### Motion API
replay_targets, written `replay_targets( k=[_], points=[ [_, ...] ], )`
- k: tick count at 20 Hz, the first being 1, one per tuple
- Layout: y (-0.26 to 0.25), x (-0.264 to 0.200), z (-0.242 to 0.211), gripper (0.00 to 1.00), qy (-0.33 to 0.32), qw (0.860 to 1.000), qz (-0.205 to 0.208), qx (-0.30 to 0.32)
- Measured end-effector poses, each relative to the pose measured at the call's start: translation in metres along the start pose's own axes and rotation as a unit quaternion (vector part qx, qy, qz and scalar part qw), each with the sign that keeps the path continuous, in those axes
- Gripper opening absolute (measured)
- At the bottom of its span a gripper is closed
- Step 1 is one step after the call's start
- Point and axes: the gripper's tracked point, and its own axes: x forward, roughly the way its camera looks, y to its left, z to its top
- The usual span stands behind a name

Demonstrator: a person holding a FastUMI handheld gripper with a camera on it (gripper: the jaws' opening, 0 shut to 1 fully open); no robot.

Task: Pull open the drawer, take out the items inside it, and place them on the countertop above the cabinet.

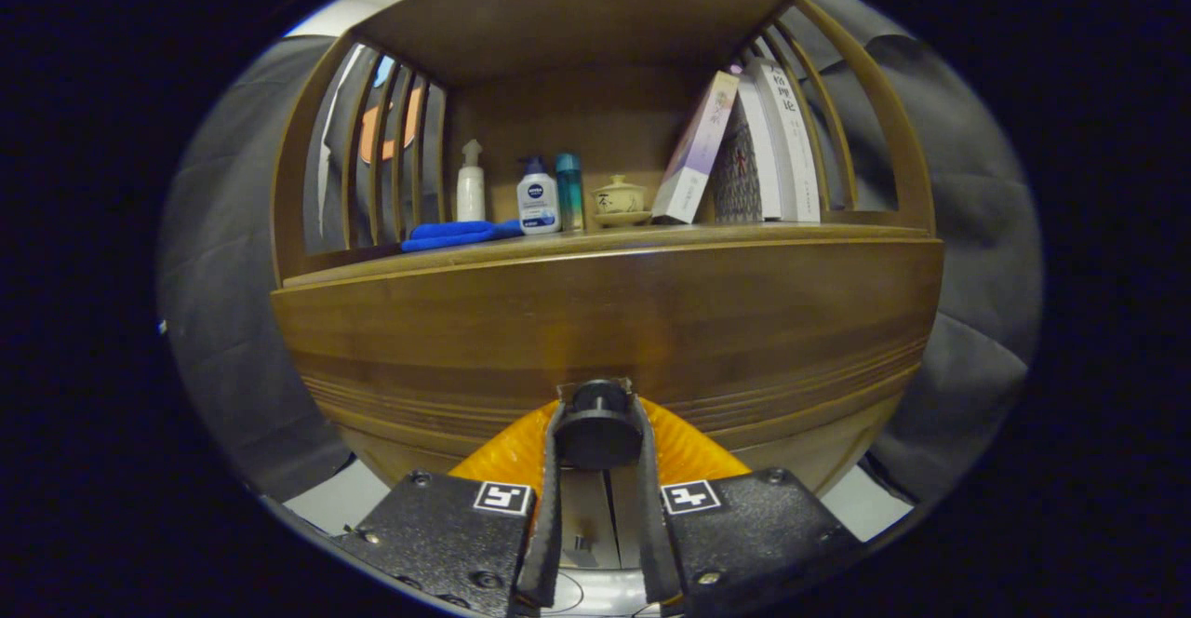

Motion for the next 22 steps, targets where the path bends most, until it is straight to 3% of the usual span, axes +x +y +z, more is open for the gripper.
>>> replay_targets(
  k=[4,22],
  points=[
    [0.000,-0.010,-0.003,0.37,0.005,1.000,0.002,0.009],
    [-0.002,-0.154,-0.055,0.36,0.030,0.998,0.045,0.011]
  ],
)
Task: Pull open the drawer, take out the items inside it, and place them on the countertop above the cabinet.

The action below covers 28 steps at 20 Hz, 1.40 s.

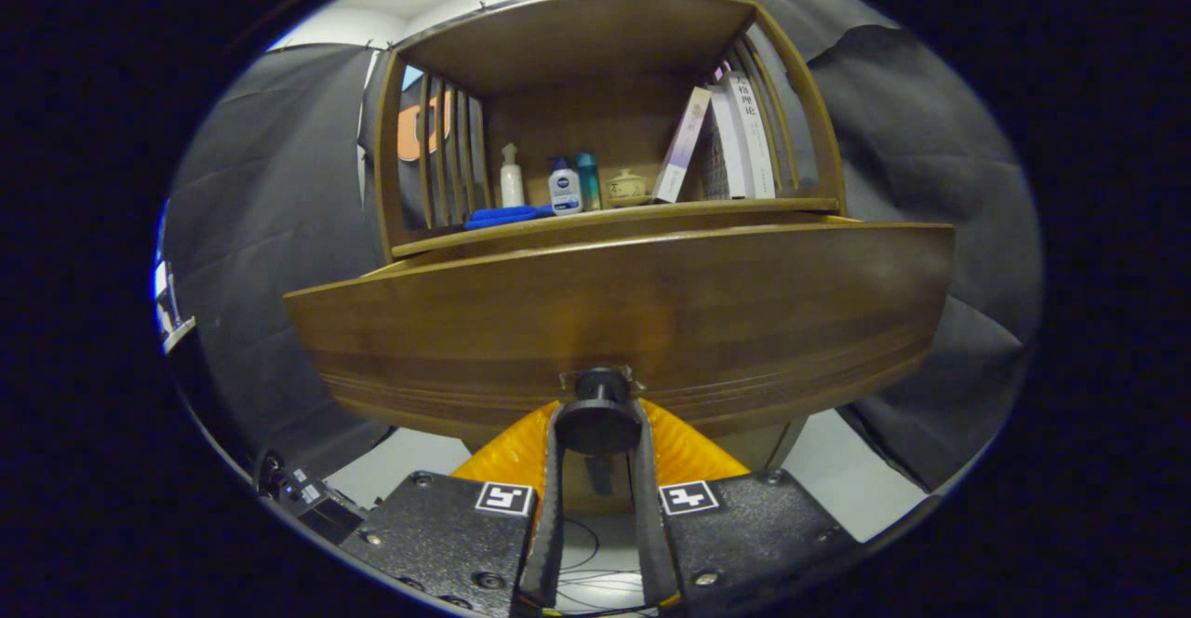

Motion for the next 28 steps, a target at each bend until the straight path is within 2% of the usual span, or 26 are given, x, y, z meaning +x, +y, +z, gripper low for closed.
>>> replay_targets(
  k=[8,9,10,11,12,15,19,22,28],
  points=[
    [0.003,-0.044,-0.025,0.36,0.020,1.000,0.017,-0.008],
    [-0.012,-0.051,-0.034,0.36,0.022,1.000,-0.020,-0.008],
    [-0.025,-0.066,-0.040,0.22,0.019,0.999,-0.045,0.000],
    [-0.028,-0.064,-0.043,0.08,0.019,0.999,-0.039,-0.003],
    [-0.027,-0.068,-0.053,0.07,0.037,0.999,-0.025,-0.015],
    [-0.022,-0.079,-0.042,0.07,0.024,0.999,0.006,-0.026],
    [0.005,-0.086,-0.003,0.08,0.019,0.999,0.041,-0.018],
    [0.017,-0.085,0.022,0.21,0.026,0.997,0.064,-0.019],
    [0.026,-0.079,0.059,0.55,0.035,0.995,0.084,-0.043]
  ],
)
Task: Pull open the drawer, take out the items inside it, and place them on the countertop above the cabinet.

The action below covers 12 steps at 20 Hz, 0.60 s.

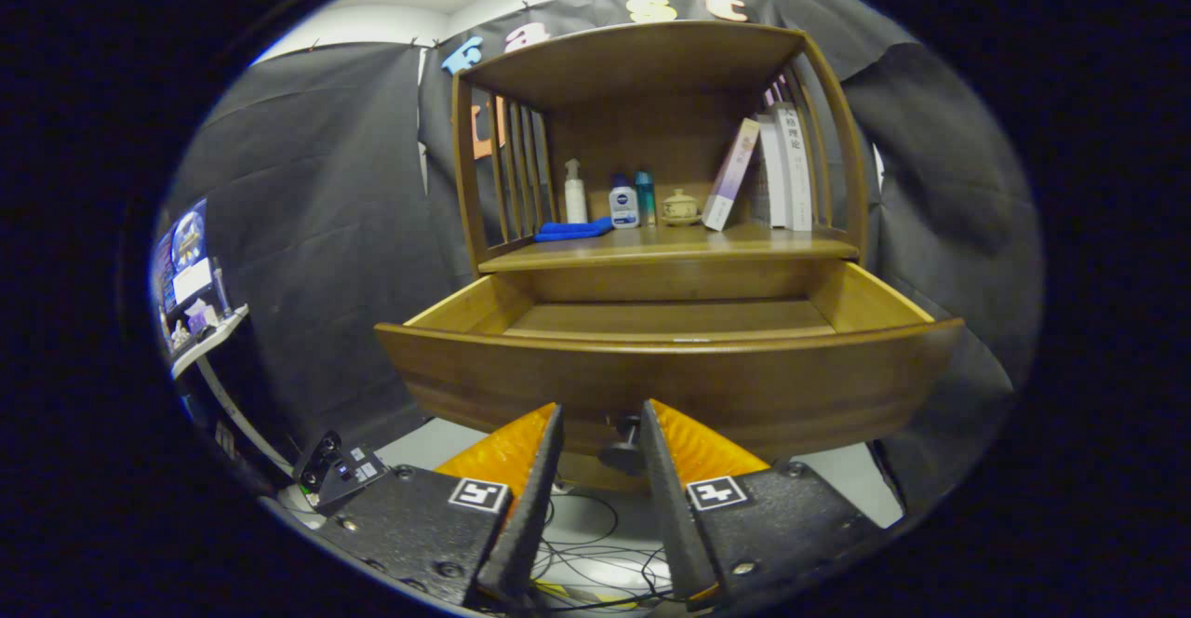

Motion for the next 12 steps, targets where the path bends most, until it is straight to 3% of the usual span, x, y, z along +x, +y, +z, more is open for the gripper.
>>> replay_targets(
  k=[4,7,10,12],
  points=[
    [-0.008,0.013,0.026,0.77,0.009,1.000,0.002,-0.017],
    [0.000,0.026,0.046,0.78,0.035,0.999,0.037,-0.005],
    [-0.019,0.038,0.073,0.87,0.052,0.998,0.029,-0.019],
    [-0.029,0.054,0.081,0.84,0.077,0.997,0.027,-0.010]
  ],
)
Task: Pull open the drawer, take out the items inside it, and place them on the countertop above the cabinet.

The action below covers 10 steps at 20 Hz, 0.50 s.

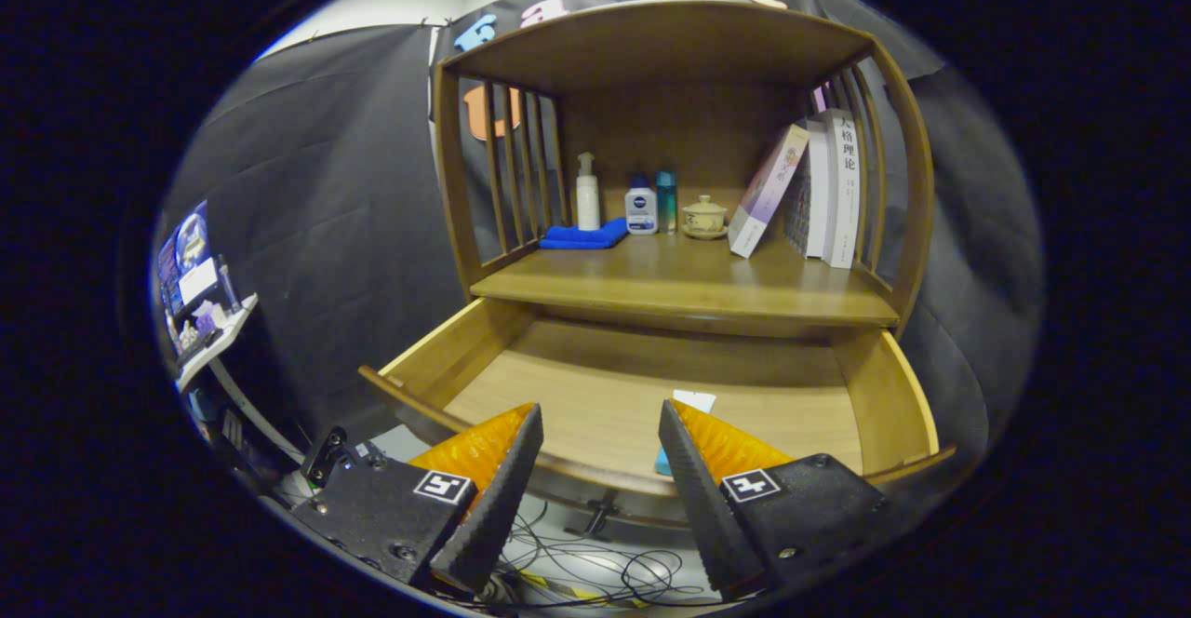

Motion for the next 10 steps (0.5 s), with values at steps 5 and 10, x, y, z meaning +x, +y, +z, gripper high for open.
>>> replay_targets(
  k=[5,10],
  points=[
    [-0.026,0.032,0.004,0.84,0.115,0.993,-0.020,0.019],
    [-0.040,0.067,-0.031,0.84,0.267,0.963,-0.027,0.037]
  ],
)
